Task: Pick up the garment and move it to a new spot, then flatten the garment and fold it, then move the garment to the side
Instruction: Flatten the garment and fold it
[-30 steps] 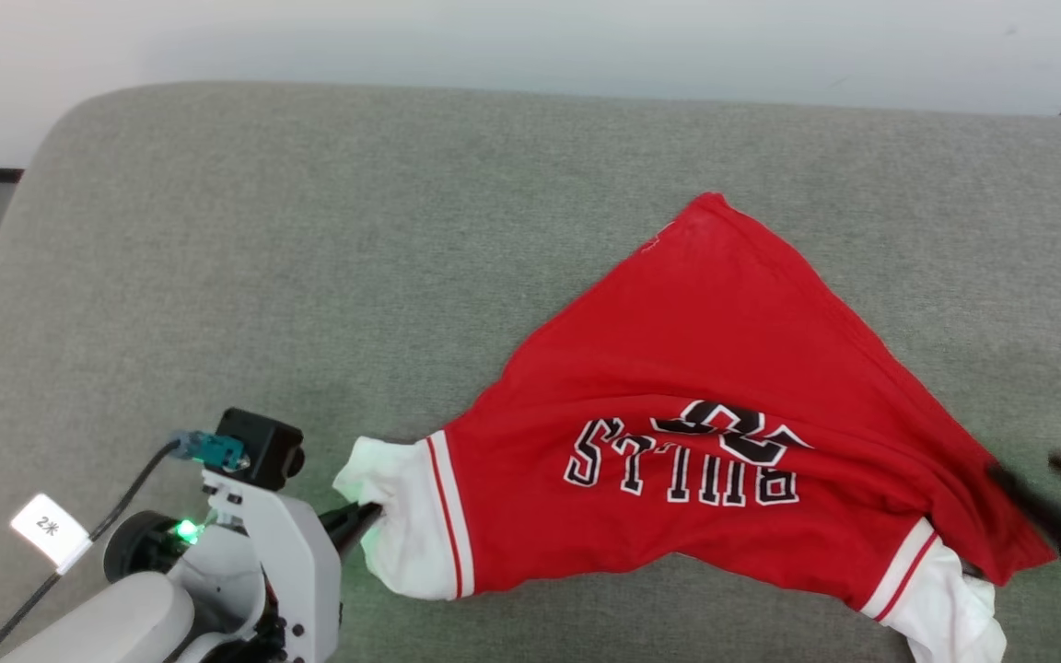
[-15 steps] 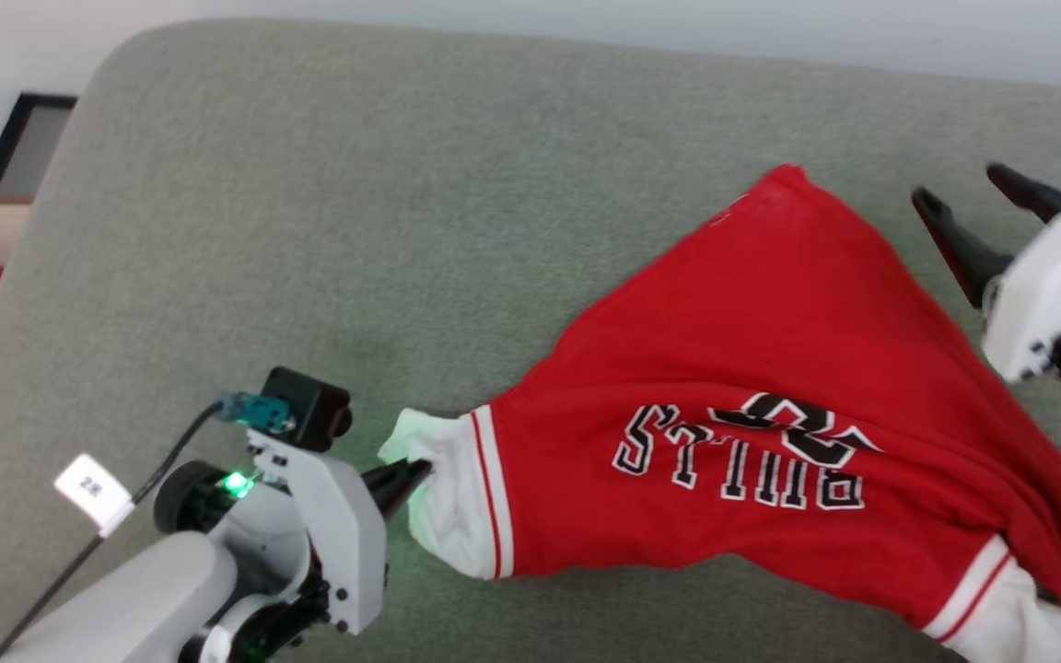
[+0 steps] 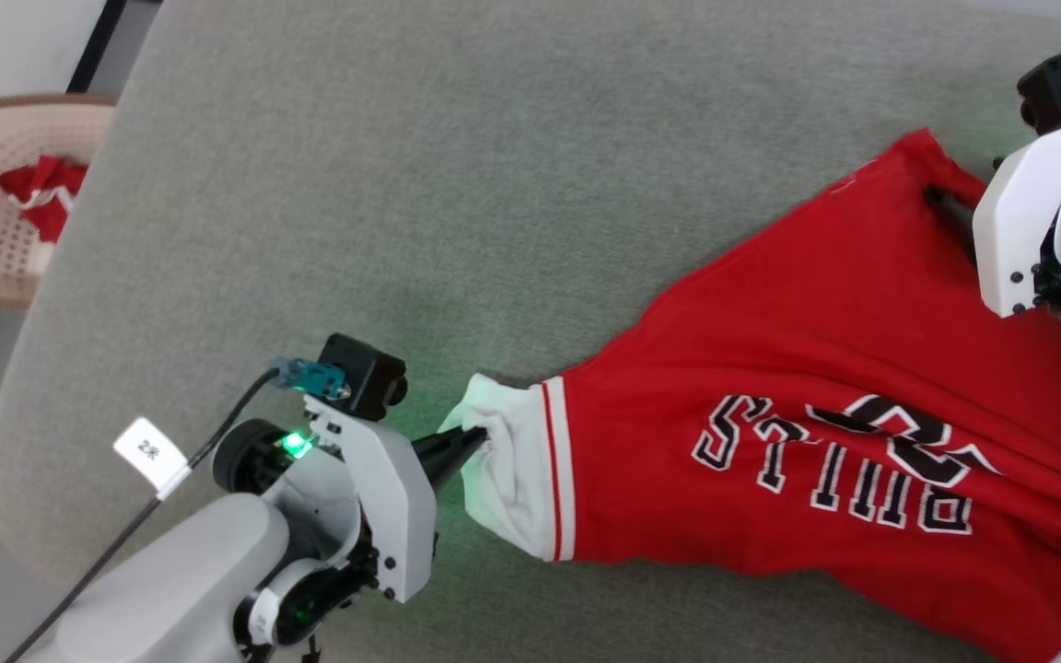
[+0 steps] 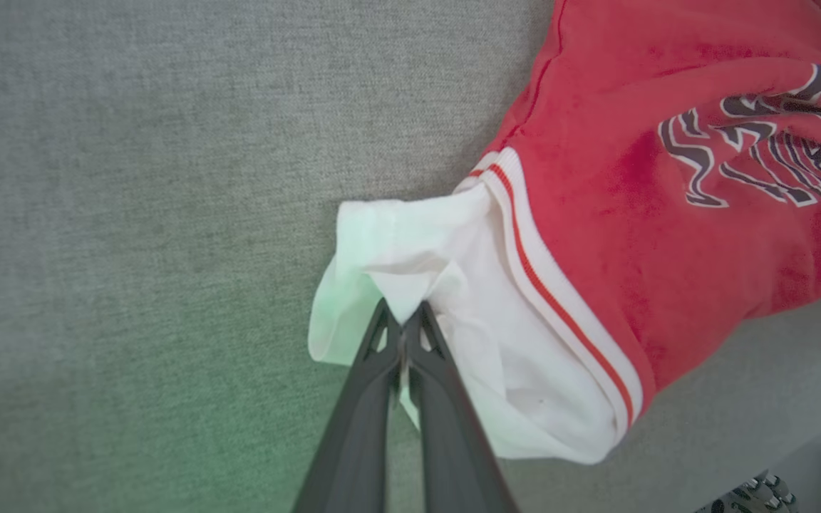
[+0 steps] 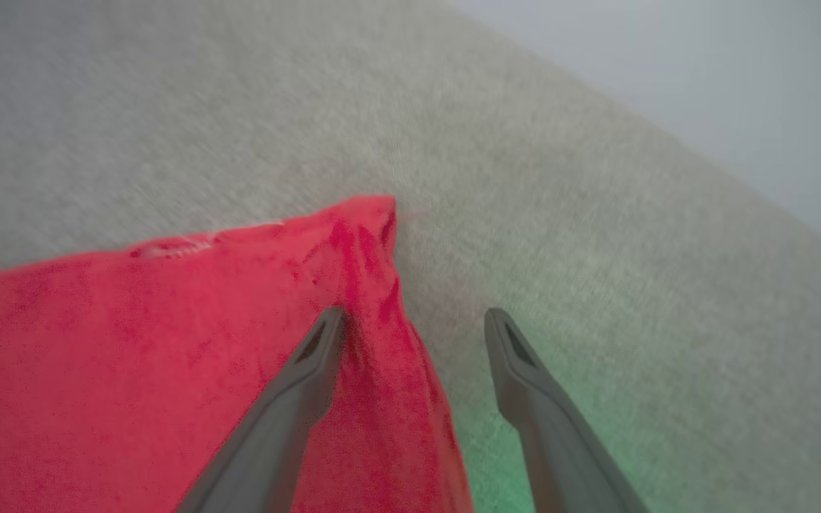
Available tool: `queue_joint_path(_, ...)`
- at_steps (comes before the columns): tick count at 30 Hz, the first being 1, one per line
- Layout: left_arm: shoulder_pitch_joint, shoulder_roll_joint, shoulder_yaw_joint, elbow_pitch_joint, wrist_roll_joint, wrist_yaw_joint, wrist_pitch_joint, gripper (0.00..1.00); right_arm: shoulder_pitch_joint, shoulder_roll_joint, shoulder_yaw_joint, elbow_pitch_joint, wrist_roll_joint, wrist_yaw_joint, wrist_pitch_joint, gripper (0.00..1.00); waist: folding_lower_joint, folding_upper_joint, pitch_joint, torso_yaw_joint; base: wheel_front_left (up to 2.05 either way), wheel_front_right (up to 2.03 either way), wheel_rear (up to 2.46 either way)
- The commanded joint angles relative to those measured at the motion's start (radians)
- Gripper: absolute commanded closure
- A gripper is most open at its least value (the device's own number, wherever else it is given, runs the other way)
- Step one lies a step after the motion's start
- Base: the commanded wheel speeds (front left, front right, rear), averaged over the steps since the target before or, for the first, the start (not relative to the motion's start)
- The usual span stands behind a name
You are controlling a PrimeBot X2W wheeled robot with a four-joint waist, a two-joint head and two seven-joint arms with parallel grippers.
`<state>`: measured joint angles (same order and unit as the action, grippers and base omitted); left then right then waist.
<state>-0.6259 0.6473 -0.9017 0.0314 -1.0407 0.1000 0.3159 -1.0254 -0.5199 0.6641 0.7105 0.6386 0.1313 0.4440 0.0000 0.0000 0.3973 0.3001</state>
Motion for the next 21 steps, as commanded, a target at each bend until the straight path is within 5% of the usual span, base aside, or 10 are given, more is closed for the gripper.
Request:
queue_joint_path(1,-0.01,-0.005,-0.001,0.003,0.008,-0.004,-0.005,1.0,-0.009,0.005,0.014,0.005,0.011,-0.001,0.001,0.0,0.0,0.0,0.03,0.032,0.0,0.0,0.0)
queue_joint_path(7,-0.026,-0.03,-0.012,0.039,0.012,-0.025,-0.008,1.0,-0.025,0.007,0.162,0.125,0.099,-0.001,0.118,0.0,0.0,0.0,0.039,0.052,0.0,0.0,0.0)
queue_joint_path(8,-0.027,-0.032,-0.014,0.044,0.012,-0.029,-0.008,1.0,-0.022,0.01,0.183,0.142,0.118,-0.001,0.147,0.24,0.0,0.0,0.038,0.054,0.0,0.0,0.0)
queue_joint_path(9,-0.027,-0.034,-0.014,0.05,0.011,-0.031,-0.008,1.0,-0.02,0.014,0.208,0.148,0.136,0.0,0.181,0.75,0.0,0.0,0.036,0.055,0.0,0.0,0.0)
queue_joint_path(10,-0.028,-0.035,-0.015,0.056,0.01,-0.032,-0.007,1.0,-0.02,0.015,0.232,0.155,0.15,0.003,0.212,1.0,0.0,0.0,0.033,0.054,0.0,0.0,0.0)
queue_joint_path(21,-0.083,0.017,0.011,0.057,0.002,-0.021,0.043,1.0,-0.15,-0.015,0.277,0.121,0.259,-0.001,0.165,1.0,0.0,0.0,-0.036,-0.01,0.0,0.0,0.0)
